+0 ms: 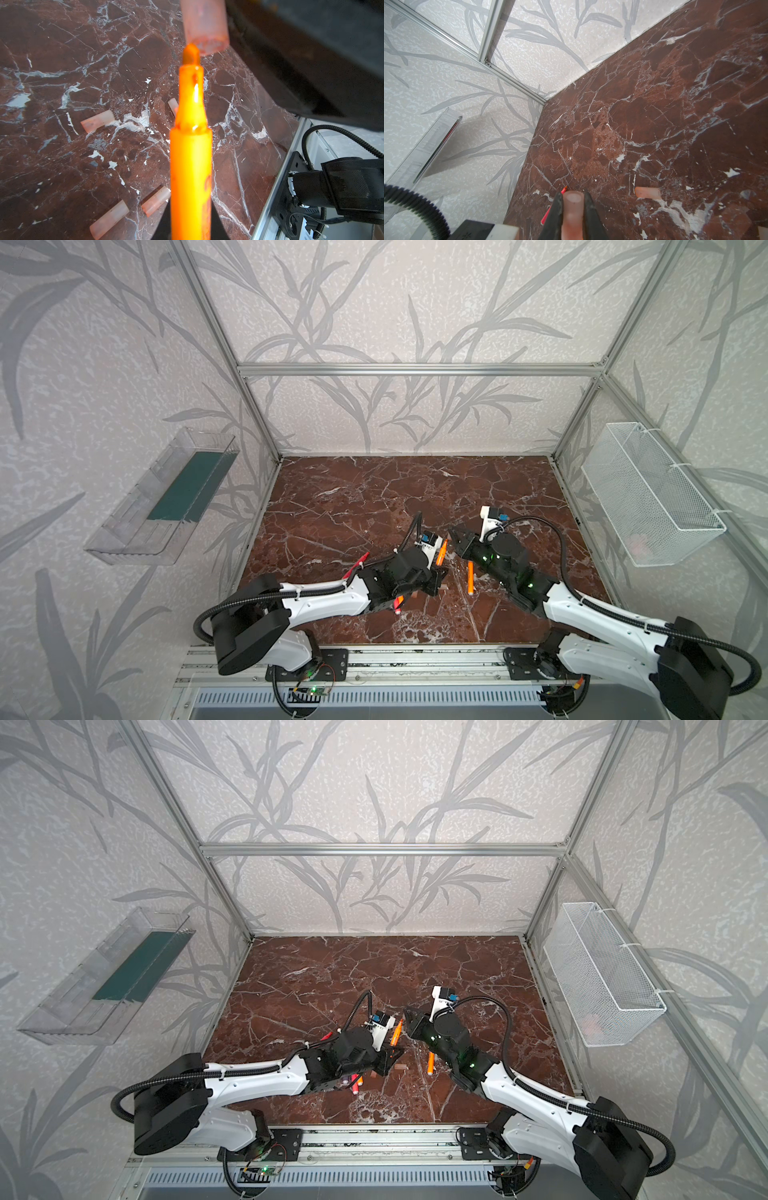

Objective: Insert the pens into the pen caps

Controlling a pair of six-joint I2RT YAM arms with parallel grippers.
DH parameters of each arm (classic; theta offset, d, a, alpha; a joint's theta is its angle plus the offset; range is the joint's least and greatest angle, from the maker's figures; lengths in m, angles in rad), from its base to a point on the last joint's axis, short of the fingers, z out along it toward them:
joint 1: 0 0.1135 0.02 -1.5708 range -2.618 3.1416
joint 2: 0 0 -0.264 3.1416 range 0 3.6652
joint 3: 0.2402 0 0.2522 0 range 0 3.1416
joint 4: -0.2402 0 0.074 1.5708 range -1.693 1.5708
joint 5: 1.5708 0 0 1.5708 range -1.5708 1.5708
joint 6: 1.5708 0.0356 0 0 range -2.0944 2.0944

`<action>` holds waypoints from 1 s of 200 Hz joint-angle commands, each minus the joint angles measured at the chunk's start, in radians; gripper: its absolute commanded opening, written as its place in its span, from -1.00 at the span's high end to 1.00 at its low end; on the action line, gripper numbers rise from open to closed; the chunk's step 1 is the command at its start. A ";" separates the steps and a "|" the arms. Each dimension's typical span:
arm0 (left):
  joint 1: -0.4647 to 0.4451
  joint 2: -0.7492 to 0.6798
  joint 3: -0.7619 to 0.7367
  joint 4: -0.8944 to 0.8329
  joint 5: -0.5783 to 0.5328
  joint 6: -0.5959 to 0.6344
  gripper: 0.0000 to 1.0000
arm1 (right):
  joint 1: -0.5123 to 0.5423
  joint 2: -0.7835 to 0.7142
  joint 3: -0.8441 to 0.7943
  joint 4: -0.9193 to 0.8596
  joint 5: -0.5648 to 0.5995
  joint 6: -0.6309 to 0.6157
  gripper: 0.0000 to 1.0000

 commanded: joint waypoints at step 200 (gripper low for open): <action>-0.003 -0.037 -0.016 0.021 -0.010 0.018 1.00 | 0.035 0.042 0.032 0.058 0.024 -0.001 1.00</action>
